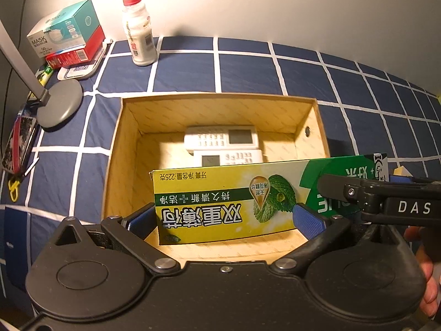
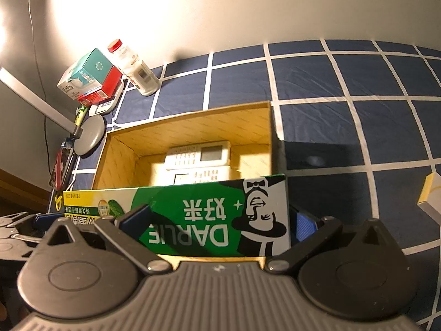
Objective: Organize objects
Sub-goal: 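Lift the toothpaste box with the right gripper and carry it to the box, then lower the toothpaste box into the box and open the right gripper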
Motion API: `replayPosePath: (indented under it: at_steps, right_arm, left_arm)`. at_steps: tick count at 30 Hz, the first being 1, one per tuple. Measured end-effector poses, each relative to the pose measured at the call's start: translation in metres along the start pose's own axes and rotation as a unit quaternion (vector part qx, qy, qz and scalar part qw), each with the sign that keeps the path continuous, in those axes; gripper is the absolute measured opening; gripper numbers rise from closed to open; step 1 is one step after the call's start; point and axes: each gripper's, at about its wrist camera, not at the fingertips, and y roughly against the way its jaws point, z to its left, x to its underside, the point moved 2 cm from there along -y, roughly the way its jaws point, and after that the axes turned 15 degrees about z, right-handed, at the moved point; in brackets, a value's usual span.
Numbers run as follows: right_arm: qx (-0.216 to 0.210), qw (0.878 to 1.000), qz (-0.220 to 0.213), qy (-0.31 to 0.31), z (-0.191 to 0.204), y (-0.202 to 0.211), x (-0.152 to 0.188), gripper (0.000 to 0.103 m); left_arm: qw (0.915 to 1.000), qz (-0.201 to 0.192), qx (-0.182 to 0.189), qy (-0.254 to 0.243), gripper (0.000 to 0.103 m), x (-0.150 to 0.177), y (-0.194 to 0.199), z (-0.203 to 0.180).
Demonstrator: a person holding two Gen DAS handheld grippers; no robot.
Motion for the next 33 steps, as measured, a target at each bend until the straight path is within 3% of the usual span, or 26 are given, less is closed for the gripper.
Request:
replayPosePath:
  at_steps: [16, 33]
  right_arm:
    - [0.05, 0.998, 0.036, -0.006, 0.031, -0.06, -0.064, 0.103]
    - [0.067, 0.995, 0.066, -0.033, 0.032, -0.121, -0.109, 0.103]
  left_arm:
    - [0.998, 0.037, 0.051, 0.001, 0.103, -0.062, -0.055, 0.058]
    - [0.9942, 0.082, 0.066, -0.018, 0.103, -0.113, -0.109, 0.084]
